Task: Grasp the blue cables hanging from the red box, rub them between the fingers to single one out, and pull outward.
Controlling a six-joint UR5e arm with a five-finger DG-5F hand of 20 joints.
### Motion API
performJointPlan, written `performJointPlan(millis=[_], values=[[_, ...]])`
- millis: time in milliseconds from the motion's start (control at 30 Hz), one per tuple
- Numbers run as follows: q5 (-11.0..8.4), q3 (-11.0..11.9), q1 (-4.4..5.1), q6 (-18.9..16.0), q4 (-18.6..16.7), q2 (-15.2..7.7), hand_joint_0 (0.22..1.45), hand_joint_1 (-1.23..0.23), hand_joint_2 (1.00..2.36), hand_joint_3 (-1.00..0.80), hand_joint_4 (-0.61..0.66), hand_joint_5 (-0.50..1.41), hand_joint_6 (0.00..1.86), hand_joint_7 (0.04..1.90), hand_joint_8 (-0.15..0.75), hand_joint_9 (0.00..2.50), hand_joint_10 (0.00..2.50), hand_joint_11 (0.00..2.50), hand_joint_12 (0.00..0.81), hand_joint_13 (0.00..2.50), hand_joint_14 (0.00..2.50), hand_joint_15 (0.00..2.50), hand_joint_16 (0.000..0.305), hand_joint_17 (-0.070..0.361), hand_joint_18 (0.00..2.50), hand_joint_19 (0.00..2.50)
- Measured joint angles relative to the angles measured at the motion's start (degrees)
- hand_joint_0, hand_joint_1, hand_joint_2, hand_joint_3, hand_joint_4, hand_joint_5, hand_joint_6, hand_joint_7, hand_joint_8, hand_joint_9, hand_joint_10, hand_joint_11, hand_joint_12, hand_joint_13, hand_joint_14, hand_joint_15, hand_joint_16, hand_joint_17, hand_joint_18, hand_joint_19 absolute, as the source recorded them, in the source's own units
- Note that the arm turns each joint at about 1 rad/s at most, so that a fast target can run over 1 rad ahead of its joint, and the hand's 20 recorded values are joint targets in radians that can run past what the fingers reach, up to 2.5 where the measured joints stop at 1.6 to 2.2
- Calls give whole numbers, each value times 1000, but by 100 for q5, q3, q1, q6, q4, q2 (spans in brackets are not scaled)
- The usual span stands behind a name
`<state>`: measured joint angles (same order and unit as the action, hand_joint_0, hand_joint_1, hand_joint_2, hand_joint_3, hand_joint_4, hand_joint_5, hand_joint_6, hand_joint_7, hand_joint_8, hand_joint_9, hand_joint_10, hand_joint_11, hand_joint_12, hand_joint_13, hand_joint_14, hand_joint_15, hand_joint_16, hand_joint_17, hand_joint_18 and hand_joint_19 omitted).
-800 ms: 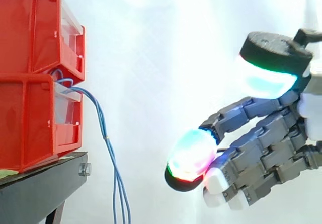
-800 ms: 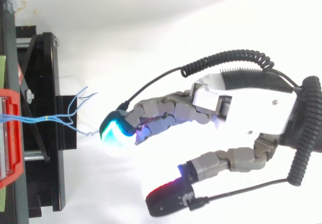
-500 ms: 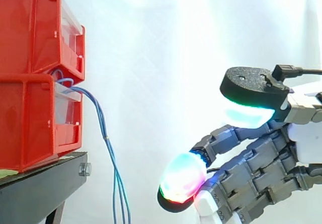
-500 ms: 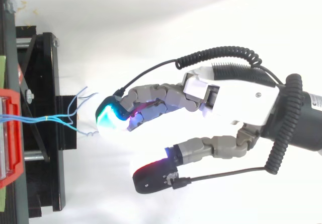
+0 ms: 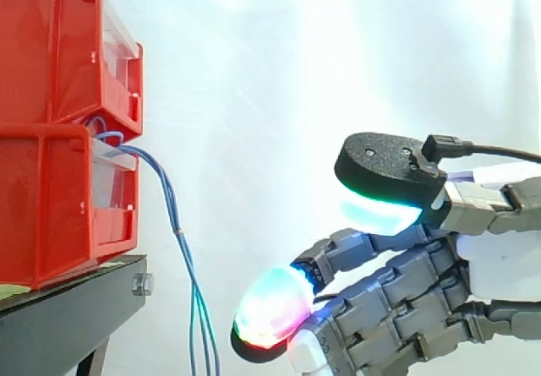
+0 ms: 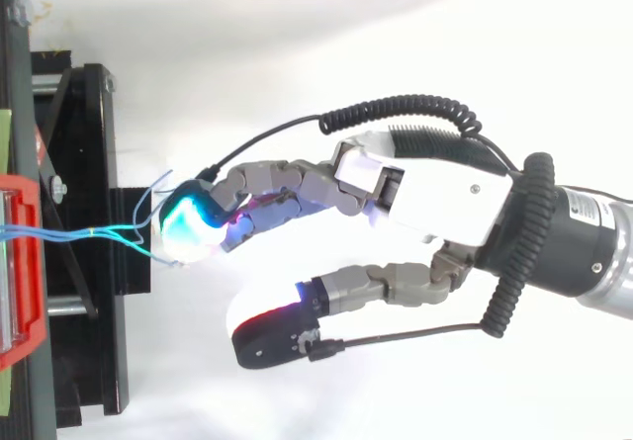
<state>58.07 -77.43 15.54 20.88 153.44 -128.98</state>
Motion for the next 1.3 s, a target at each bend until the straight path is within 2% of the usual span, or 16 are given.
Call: performJointPlan(millis=[333, 533, 667, 867, 967, 1100, 1300], values=[[-351, 0, -3, 305, -123, -5, 537, -563, 1003, -459, 250, -191, 502, 727, 235, 707, 11, 291, 350, 462, 12, 300, 44, 99, 354, 304], [-457, 0, -70, 471, -175, -4, 528, -565, 1002, -468, 251, -191, 502, 729, 233, 690, 9, 282, 352, 417, 11, 275, 45, 100, 306, 281], [-483, -1, -131, 686, -369, -3, 524, -562, 1002, -473, 251, -191, 502, 730, 234, 685, 9, 287, 354, 382, 10, 257, 45, 101, 275, 271], [-461, -1, -218, 1209, -801, -54, 524, -562, 1002, -472, 248, -192, 502, 728, 226, 680, 8, 272, 352, 402, 10, 262, 45, 101, 293, 296], [-352, -1, -257, 1532, -1069, -158, 526, -558, 1002, -471, 247, -192, 502, 726, 222, 677, 8, 268, 346, 422, 11, 266, 45, 102, 318, 294], [-183, -1, -268, 1886, -1504, -267, 527, -557, 1002, -470, 247, -192, 502, 724, 220, 676, 8, 254, 345, 440, 10, 278, 45, 100, 340, 307], [-141, 0, -269, 2359, -2200, -337, 531, -555, 1002, -468, 250, -192, 502, 727, 226, 692, 8, 255, 344, 451, 11, 277, 44, 100, 360, 316]])
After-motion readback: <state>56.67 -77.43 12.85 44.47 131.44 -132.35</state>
